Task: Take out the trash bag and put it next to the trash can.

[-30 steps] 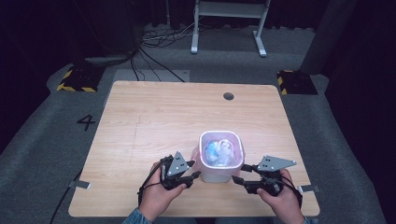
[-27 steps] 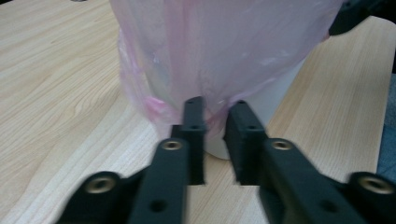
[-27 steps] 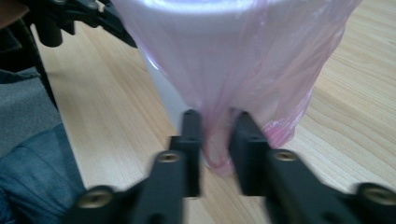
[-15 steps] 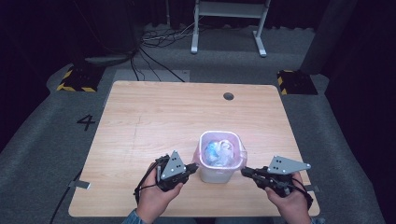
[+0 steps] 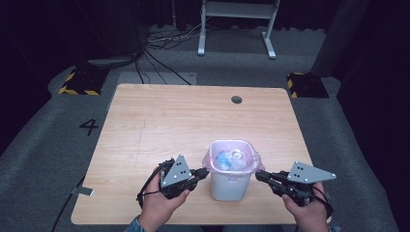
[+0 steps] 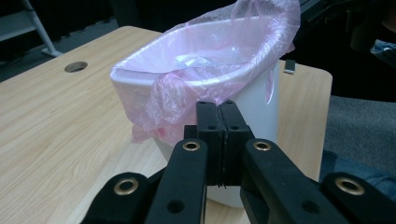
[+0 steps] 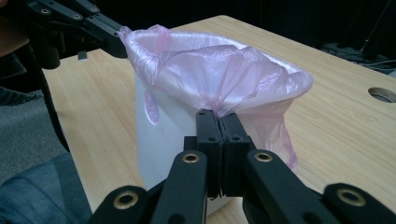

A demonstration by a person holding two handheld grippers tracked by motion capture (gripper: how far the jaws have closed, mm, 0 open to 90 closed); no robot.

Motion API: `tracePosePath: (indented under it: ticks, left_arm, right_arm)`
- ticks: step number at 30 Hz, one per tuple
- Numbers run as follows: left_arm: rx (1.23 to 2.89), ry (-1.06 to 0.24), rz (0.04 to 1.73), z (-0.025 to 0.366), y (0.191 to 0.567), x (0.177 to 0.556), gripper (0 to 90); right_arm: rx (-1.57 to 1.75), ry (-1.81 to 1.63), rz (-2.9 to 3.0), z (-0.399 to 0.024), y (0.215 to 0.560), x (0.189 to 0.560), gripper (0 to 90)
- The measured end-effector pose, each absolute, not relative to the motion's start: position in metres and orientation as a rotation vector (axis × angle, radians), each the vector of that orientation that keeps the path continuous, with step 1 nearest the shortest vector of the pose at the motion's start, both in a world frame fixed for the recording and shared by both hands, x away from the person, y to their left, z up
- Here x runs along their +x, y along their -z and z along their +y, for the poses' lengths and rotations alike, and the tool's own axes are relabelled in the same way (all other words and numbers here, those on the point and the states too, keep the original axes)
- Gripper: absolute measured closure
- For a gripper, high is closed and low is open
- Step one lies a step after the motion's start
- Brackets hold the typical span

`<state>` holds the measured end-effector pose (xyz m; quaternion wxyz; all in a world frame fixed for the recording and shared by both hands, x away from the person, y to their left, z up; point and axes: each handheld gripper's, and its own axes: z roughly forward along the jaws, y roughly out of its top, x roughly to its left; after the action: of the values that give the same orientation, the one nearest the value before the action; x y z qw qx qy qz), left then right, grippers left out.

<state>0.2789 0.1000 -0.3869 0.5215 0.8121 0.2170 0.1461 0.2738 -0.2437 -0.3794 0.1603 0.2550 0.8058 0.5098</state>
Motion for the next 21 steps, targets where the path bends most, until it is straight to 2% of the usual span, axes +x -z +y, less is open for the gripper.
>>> tracePosePath:
  ticks: [12,19,21]
  left_arm:
    - [2.012,-0.305,0.405,0.096,0.388,0.248,85.5]
    - [1.936,-0.238,0.409,0.094,0.385,0.250,88.5]
    - [1.898,-0.215,0.428,0.095,0.384,0.253,89.3]
  right_arm:
    - [0.735,-1.424,2.416,-0.255,0.388,0.249,83.4]
    - [0.744,-1.488,2.419,-0.262,0.389,0.244,80.3]
    - [0.737,-1.519,2.401,-0.264,0.386,0.243,84.6]
